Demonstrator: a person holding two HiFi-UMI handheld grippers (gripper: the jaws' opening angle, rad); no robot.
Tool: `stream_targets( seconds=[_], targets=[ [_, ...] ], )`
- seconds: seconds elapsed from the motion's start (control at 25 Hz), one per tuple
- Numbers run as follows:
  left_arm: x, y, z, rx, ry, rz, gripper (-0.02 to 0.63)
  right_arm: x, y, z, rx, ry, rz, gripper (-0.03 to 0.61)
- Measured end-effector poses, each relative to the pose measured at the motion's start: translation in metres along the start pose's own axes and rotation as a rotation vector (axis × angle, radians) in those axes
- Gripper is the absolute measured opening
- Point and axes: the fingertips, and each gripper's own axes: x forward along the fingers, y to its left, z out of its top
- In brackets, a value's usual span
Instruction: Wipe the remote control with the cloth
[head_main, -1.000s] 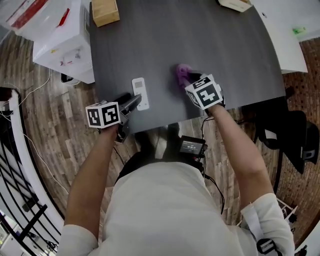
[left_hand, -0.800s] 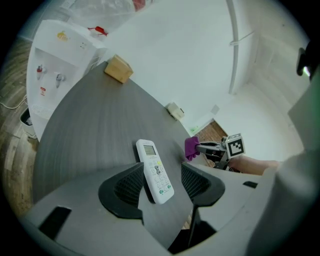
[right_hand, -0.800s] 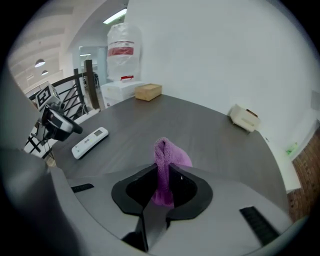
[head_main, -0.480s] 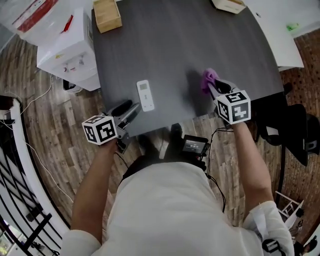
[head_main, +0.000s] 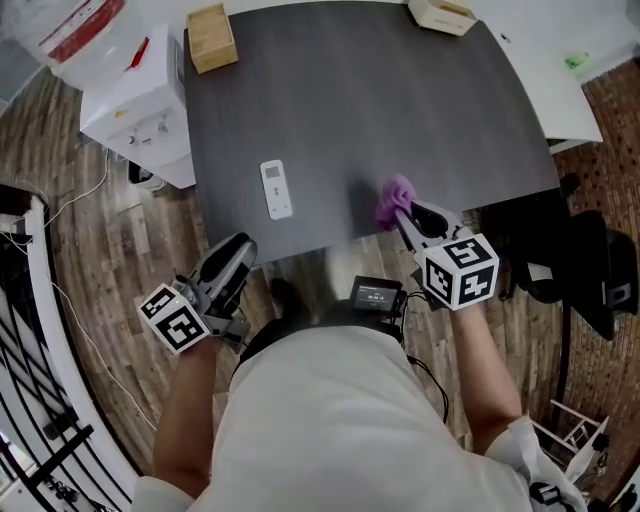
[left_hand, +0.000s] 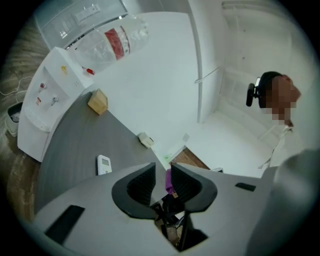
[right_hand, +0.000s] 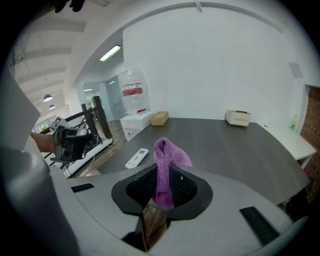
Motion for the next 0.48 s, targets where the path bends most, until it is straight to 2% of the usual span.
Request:
stream_targets(
  seconds=[0.12,0.28,0.48],
  targets=[
    [-0.008,-0.039,-0.019,-0.002,-0.031,-0.038,0.026,-0.025,0.012,-0.009,0.005,-0.026,0.055,0.071],
    [-0.017,-0.083,-0.051,-0.037,-0.074,-0.03,0.023,-0.065,0.019,-0.021,0.052,-0.07,0.119,0.071],
    [-0.022,-0.137,-0.089,-0.001,-0.158,0.006,0.023,-0.11,0.008,-0.048,0.073,-0.127,0.159,0.071]
  ],
)
